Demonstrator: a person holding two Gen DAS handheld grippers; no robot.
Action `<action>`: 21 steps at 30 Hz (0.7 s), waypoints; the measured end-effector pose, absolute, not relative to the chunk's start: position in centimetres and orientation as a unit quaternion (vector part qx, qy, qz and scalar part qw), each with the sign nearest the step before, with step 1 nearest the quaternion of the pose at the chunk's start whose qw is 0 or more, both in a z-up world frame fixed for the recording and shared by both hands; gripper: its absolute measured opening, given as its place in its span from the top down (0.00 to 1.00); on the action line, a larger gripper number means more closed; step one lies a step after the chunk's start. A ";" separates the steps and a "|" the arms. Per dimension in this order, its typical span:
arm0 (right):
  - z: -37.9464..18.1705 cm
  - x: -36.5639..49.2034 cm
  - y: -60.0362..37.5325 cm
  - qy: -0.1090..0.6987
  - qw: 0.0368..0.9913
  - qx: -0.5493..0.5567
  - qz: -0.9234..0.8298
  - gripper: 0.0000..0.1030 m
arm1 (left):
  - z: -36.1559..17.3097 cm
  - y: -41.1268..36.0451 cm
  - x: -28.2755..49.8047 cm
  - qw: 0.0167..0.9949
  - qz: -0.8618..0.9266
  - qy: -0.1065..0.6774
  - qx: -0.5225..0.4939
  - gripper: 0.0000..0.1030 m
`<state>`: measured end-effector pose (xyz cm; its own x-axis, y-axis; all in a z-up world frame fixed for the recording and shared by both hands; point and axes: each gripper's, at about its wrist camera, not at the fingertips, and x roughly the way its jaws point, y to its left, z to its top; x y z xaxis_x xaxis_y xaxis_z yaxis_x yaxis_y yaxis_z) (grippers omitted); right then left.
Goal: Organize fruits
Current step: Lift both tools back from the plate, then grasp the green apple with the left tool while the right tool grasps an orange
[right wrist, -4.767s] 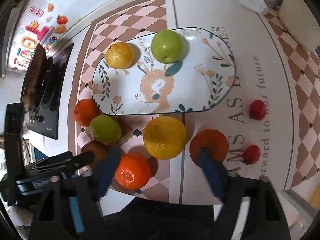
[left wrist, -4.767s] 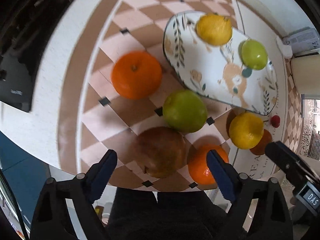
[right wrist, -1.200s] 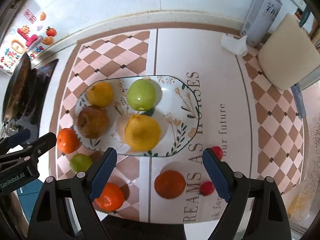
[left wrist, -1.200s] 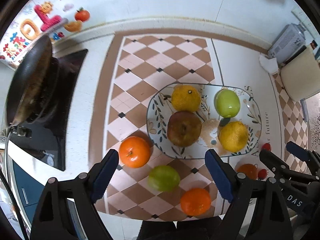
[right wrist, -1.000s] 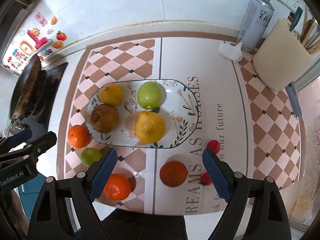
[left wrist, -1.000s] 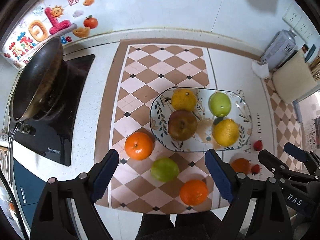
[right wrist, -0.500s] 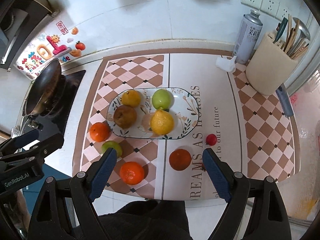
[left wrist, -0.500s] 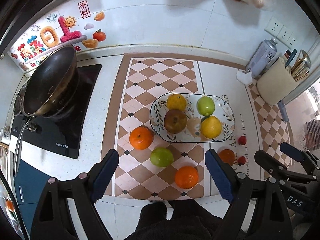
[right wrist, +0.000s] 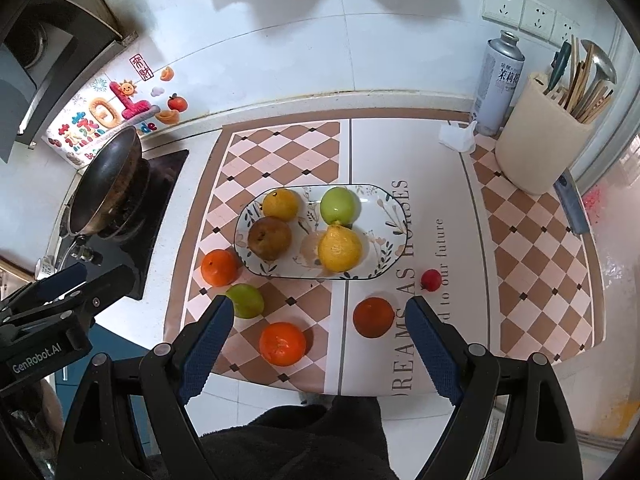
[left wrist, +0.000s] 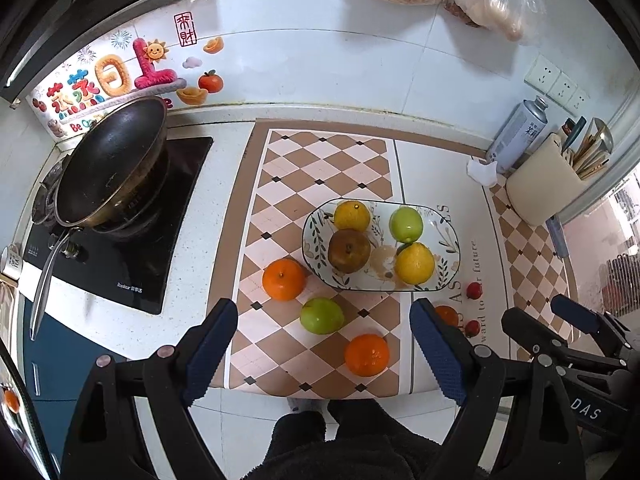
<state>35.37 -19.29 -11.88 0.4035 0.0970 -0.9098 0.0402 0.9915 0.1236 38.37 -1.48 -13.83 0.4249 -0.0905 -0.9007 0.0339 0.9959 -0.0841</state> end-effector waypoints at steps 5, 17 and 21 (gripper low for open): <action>-13.4 36.2 -19.9 0.560 0.824 0.085 0.022 0.13 | -15.3 -1.1 39.7 0.836 -0.029 0.546 -0.036 0.14; -30.8 39.1 -17.0 0.700 0.697 0.121 0.098 0.13 | -26.6 1.5 43.0 0.761 0.049 0.646 0.007 0.03; -35.2 39.3 -13.8 0.725 0.673 0.093 0.119 0.13 | -29.1 2.3 42.8 0.739 0.067 0.670 0.023 0.03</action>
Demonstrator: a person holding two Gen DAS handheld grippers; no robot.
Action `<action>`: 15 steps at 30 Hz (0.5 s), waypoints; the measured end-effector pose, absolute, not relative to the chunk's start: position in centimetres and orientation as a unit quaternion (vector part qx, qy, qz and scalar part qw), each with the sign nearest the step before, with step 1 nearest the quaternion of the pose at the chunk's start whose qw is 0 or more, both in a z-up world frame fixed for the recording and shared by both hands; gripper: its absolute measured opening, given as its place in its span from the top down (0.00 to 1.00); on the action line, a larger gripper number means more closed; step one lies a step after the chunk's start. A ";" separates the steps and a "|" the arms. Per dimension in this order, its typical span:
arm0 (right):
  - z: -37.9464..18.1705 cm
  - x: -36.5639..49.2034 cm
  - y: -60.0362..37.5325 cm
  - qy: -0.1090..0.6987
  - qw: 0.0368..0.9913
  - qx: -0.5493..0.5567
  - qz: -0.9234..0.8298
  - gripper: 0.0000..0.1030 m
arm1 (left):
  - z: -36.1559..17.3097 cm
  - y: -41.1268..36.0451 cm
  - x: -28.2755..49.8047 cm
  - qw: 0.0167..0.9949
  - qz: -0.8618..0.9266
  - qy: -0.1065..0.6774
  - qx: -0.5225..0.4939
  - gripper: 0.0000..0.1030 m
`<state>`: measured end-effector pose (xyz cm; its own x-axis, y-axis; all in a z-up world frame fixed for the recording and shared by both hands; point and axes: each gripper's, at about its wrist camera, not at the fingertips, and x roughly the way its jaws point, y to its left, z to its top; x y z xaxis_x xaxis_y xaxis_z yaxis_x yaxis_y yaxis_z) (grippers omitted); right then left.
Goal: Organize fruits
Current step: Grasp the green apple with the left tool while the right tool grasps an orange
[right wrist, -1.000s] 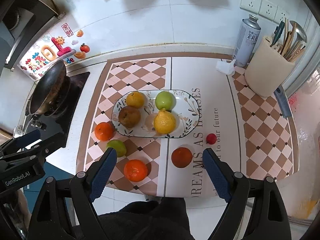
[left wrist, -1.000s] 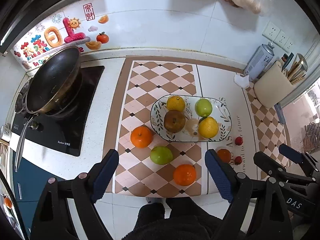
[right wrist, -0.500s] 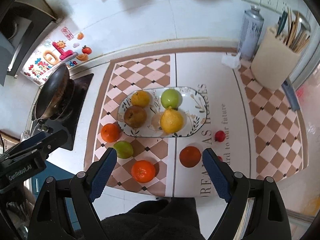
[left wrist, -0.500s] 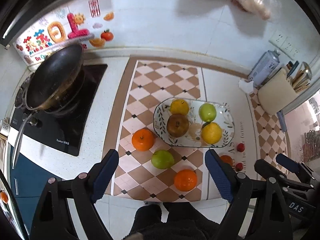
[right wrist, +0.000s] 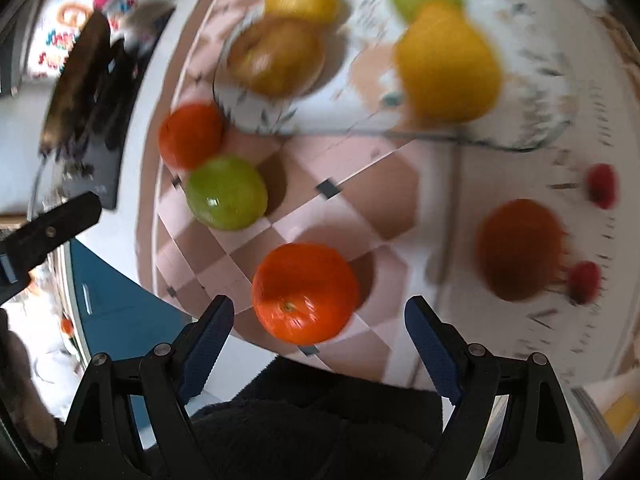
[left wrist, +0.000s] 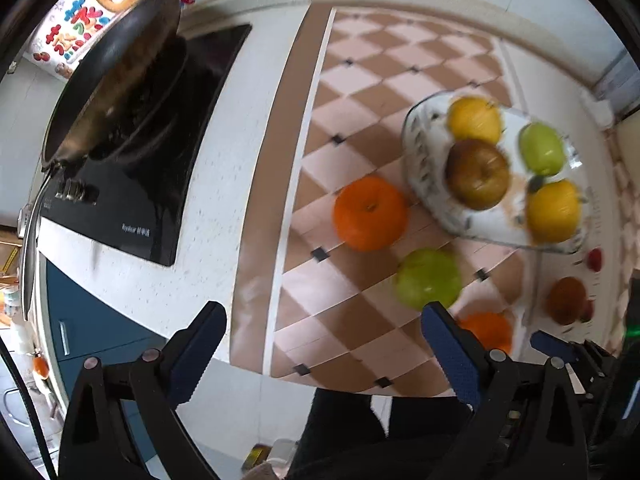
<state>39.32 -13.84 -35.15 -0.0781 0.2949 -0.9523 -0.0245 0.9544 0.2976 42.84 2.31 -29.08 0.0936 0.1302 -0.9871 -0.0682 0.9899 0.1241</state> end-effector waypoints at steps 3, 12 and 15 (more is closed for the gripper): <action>-37.2 39.2 -12.1 0.731 0.666 0.072 0.126 0.19 | -30.1 2.7 43.0 0.730 0.073 0.679 0.025 0.03; -37.3 39.1 -14.6 0.723 0.681 0.065 0.092 0.34 | -32.2 1.4 44.8 0.714 0.028 0.699 -0.034 0.03; -37.1 39.4 -16.4 0.721 0.684 0.080 0.076 0.34 | -33.6 0.4 45.6 0.705 0.010 0.707 -0.053 0.03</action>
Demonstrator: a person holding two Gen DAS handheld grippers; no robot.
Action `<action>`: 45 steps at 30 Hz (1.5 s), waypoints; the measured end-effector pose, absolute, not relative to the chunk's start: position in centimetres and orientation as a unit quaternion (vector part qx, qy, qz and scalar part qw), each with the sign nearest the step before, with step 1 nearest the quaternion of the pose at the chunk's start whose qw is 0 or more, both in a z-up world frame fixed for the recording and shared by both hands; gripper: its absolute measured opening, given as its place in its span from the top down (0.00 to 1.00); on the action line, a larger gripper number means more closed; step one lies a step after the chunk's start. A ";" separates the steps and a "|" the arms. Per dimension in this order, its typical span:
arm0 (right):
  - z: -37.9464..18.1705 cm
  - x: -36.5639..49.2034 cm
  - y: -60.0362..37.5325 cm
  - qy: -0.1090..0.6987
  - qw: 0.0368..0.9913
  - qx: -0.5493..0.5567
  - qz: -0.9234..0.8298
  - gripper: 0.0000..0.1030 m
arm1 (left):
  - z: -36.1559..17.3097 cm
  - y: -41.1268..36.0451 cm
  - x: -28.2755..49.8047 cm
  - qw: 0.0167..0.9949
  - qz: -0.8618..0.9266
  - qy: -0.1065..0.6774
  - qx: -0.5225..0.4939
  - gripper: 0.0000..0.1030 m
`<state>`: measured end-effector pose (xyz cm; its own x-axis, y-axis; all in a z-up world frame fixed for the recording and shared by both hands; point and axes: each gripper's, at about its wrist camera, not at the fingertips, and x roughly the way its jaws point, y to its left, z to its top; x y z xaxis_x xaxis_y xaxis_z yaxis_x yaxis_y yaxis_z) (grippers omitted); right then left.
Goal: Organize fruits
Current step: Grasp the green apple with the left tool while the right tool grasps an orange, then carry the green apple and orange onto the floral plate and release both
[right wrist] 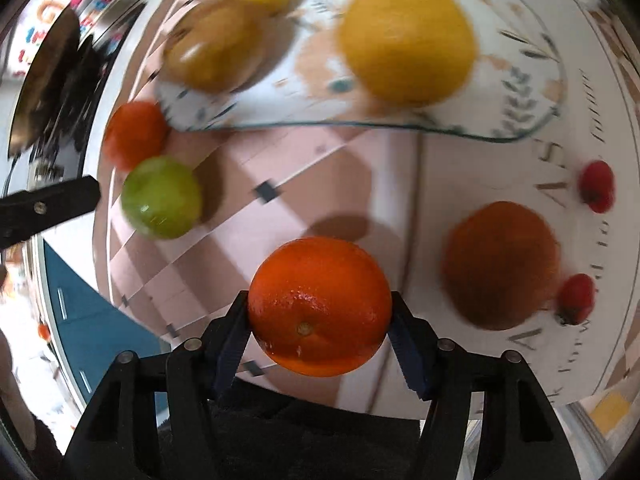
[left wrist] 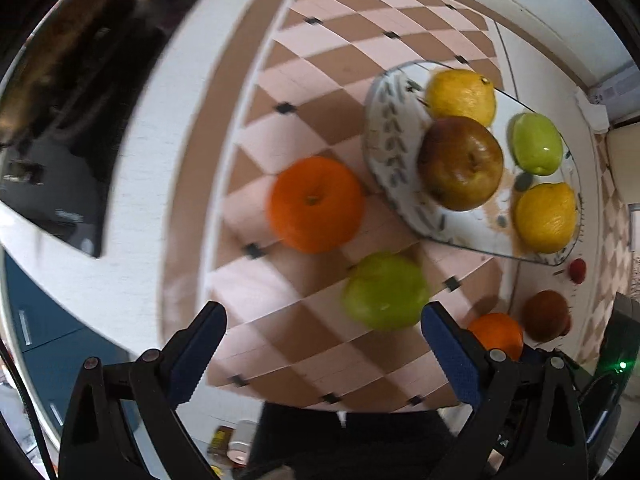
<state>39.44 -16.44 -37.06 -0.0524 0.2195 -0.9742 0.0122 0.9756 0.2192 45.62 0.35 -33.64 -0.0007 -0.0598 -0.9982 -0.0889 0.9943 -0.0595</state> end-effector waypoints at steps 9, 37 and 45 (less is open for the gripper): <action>-37.0 40.3 -18.4 0.720 0.684 0.095 0.061 0.34 | -37.1 -4.2 46.8 0.686 -0.045 0.726 -0.006 0.03; -36.2 39.6 -18.2 0.702 0.700 0.102 0.089 0.35 | -33.9 -4.7 45.3 0.715 -0.066 0.695 0.018 0.41; -30.5 41.1 -18.3 0.648 0.742 0.129 0.113 0.35 | -27.0 -2.6 48.2 0.746 -0.085 0.659 -0.050 0.41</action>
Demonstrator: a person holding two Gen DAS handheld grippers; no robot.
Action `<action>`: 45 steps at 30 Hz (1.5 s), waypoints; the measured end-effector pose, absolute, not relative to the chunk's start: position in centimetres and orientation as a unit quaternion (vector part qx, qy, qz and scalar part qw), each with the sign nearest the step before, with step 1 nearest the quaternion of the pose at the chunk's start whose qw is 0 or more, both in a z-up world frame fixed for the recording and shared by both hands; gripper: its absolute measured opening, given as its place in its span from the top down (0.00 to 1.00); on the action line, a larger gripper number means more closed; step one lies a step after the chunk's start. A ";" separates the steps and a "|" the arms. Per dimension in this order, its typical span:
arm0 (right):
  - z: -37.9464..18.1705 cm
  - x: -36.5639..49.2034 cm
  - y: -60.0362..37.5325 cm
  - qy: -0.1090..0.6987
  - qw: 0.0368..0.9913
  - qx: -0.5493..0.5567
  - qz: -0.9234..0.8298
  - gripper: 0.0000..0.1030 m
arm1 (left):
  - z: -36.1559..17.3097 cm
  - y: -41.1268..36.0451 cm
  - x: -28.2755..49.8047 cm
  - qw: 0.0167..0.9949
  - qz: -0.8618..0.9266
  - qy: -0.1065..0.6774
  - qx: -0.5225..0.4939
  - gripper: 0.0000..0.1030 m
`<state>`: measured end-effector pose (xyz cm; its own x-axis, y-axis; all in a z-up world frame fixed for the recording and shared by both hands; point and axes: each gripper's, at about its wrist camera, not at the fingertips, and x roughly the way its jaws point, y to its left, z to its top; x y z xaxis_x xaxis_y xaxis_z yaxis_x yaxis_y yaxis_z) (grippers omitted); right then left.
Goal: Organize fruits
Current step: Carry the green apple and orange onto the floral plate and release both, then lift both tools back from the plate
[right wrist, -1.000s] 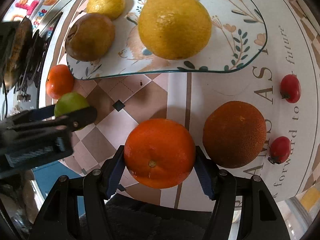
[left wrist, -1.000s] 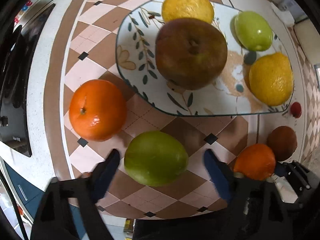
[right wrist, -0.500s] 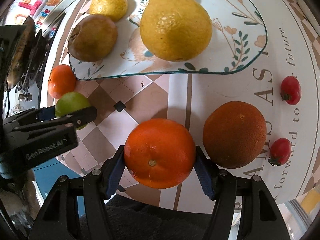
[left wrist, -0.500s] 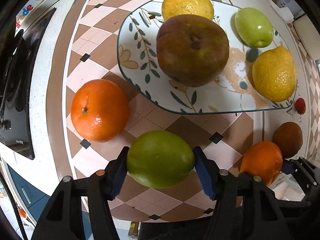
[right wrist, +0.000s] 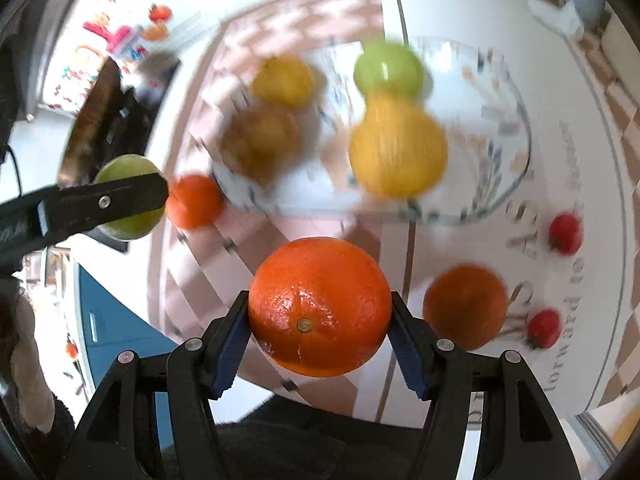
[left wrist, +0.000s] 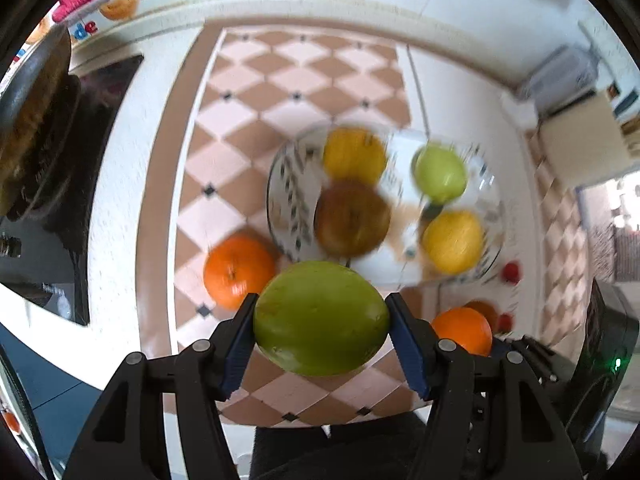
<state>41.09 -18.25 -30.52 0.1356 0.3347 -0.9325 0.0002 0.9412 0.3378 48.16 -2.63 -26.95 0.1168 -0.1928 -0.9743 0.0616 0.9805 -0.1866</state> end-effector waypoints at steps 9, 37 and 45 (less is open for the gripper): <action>-26.8 47.3 -24.1 0.605 0.778 0.158 0.062 0.35 | -28.5 -0.6 56.4 0.725 -0.067 0.676 -0.116 0.41; -34.1 54.6 -27.1 0.684 0.718 0.129 0.021 0.16 | -34.8 0.0 60.4 0.637 -0.056 0.748 -0.178 0.29; -32.1 54.3 -26.9 0.673 0.730 0.121 0.008 0.13 | -33.3 -0.4 59.6 0.656 -0.052 0.738 -0.149 0.19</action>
